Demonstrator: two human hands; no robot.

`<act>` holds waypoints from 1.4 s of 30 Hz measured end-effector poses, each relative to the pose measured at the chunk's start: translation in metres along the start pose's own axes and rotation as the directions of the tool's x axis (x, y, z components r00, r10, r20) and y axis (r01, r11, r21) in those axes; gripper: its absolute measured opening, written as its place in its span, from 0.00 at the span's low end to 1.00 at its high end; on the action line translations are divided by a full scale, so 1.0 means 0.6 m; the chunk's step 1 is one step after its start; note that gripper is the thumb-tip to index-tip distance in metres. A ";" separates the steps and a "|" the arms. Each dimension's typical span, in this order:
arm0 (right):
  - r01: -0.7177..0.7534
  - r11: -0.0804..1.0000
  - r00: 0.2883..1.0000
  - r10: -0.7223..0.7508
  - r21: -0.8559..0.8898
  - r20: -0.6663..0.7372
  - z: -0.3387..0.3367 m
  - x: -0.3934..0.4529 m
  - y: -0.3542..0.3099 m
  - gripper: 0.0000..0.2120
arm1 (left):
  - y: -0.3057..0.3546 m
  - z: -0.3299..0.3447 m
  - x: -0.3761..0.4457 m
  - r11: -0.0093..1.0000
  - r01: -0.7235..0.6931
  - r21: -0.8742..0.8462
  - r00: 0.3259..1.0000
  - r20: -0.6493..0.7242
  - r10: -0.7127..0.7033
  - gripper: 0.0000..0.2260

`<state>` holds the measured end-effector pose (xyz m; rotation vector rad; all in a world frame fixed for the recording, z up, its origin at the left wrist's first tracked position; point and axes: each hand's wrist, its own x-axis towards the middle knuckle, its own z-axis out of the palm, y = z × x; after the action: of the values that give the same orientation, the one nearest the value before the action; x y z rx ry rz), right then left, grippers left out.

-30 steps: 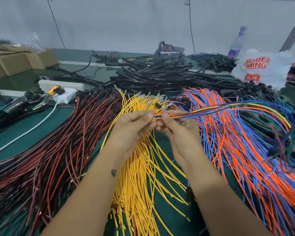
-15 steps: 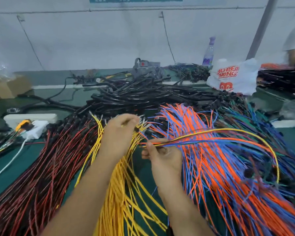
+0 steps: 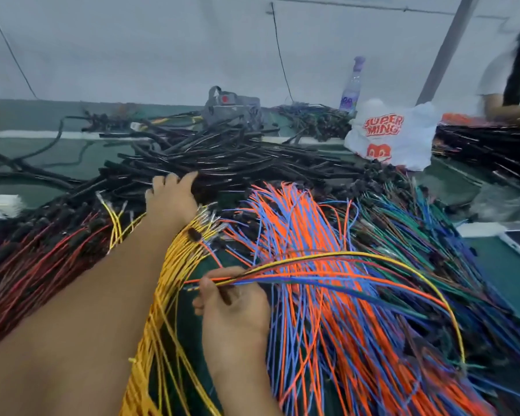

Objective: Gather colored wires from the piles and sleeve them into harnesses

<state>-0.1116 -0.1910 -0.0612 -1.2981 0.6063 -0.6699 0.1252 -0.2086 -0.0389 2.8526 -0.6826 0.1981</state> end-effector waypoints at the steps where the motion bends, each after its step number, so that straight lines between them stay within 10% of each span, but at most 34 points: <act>1: -0.008 1.000 1.000 0.008 -0.003 0.007 0.000 0.001 0.000 0.17 | 0.005 0.001 -0.004 1.000 0.011 0.012 0.998 -0.056 -0.010 0.21; 11: 0.029 0.999 1.000 -0.029 0.022 0.012 -0.003 0.001 -0.012 0.12 | -0.029 -0.132 -0.086 0.986 -0.137 0.092 0.919 -0.358 0.162 0.14; 22: 0.091 0.995 0.996 -0.090 -0.028 0.029 -0.002 0.001 -0.011 0.07 | -0.204 -0.210 -0.300 0.962 -0.087 0.259 0.996 0.029 0.082 0.21; 29: 0.101 0.995 0.995 -0.101 -0.014 0.001 -0.012 -0.005 -0.023 0.10 | -0.093 -0.129 -0.360 0.870 -0.252 -0.425 0.965 -0.050 0.256 0.18; 37: 0.034 0.983 0.998 -0.043 0.181 0.050 -0.016 -0.009 -0.030 0.03 | -0.050 -0.047 -0.337 0.961 -0.237 -0.142 0.956 -0.209 0.205 0.13; 42: -0.064 0.943 0.985 0.007 0.327 0.171 -0.014 -0.014 -0.037 0.08 | -0.061 -0.053 -0.344 0.794 -0.319 -0.517 0.937 -0.300 0.180 0.10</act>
<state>-0.1254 -0.1934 -0.0405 -1.0129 0.3591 -0.5963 -0.0432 -0.0804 -0.0506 2.1280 -0.8949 0.3129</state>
